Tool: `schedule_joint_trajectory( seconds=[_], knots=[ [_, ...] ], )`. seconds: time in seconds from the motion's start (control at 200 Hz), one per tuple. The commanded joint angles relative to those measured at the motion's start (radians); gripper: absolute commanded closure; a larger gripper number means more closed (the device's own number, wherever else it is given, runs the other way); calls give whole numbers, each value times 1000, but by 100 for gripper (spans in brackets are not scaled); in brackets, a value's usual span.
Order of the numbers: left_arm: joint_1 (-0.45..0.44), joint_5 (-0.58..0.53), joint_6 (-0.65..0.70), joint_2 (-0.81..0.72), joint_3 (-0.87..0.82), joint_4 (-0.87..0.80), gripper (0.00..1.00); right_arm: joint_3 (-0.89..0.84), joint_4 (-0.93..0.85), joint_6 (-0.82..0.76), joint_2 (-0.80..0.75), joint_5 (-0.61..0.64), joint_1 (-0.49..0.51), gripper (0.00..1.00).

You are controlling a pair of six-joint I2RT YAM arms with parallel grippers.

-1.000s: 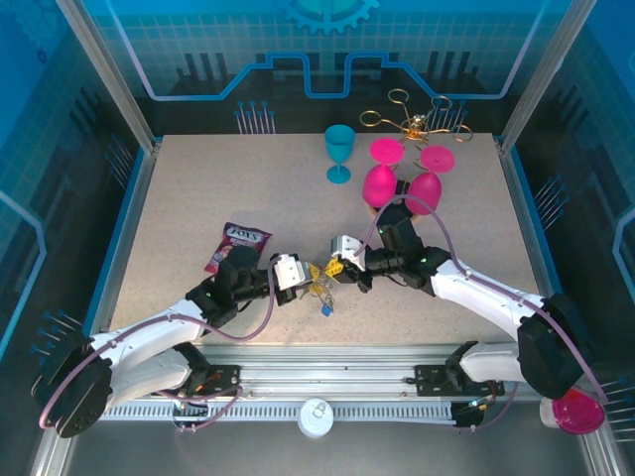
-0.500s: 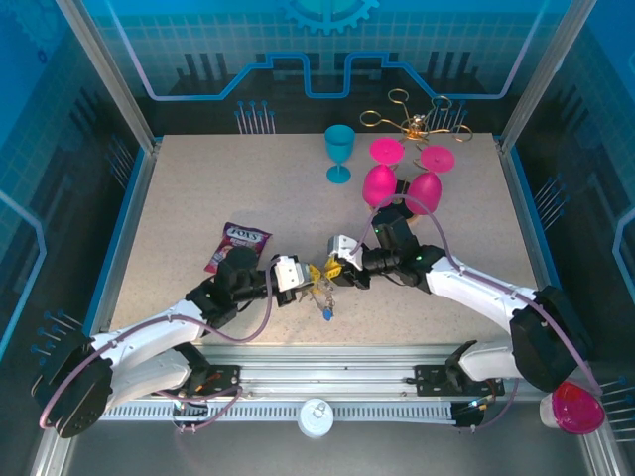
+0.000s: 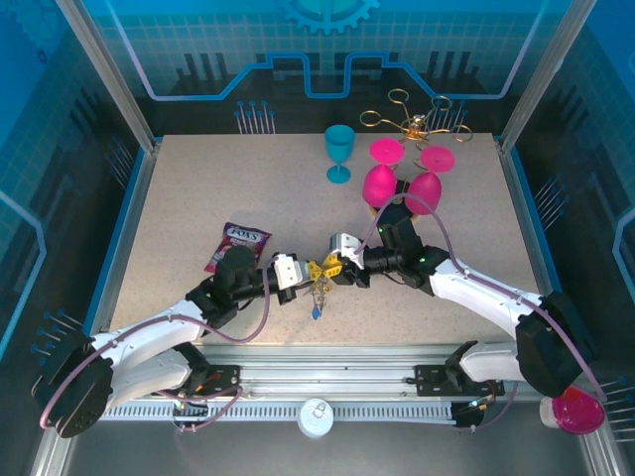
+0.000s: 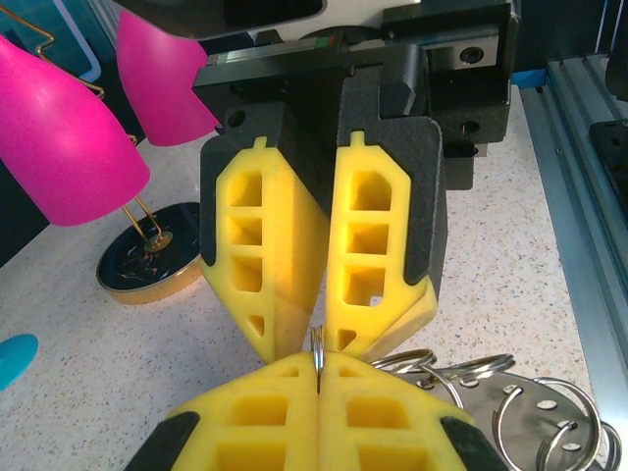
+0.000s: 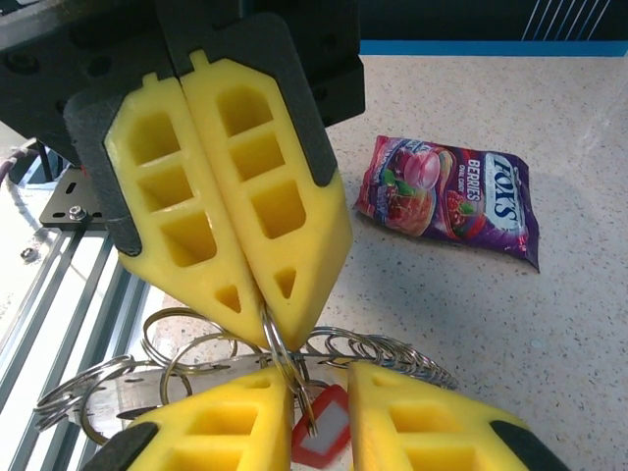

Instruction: Put the keys on the keyring

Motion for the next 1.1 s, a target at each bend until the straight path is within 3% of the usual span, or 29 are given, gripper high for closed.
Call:
schedule_joint_trajectory(
  seconds=[0.0,0.105,0.225,0.375,0.42,0.64,0.74,0.861,0.921,1.036,1.096],
  knots=[
    [-1,26,-7,6,-6,56,100,-20,74,15,-17,-25,-9,76],
    [0,25,-9,6,-11,61,100,-33,75,9,-32,-14,-14,81],
    [0,28,-20,7,-12,75,100,-27,62,6,-27,-26,-15,100],
    [1,-22,-9,4,20,-23,100,21,-39,-38,-33,9,-4,100],
    [0,-51,0,3,39,-87,90,53,-112,-80,-30,44,9,100],
    [-1,-116,92,50,183,-423,79,201,-376,-225,0,179,98,100],
    [-2,-118,111,70,220,-473,81,248,-437,-262,18,243,141,100],
    [-2,-91,109,67,235,-463,92,283,-463,-272,32,283,166,100],
    [-2,-76,105,63,232,-446,100,270,-423,-249,18,269,164,100],
    [-1,-53,83,48,206,-387,100,205,-297,-169,-31,191,129,100],
    [-2,-43,68,31,174,-330,100,150,-211,-116,-58,145,95,89]
  ],
)
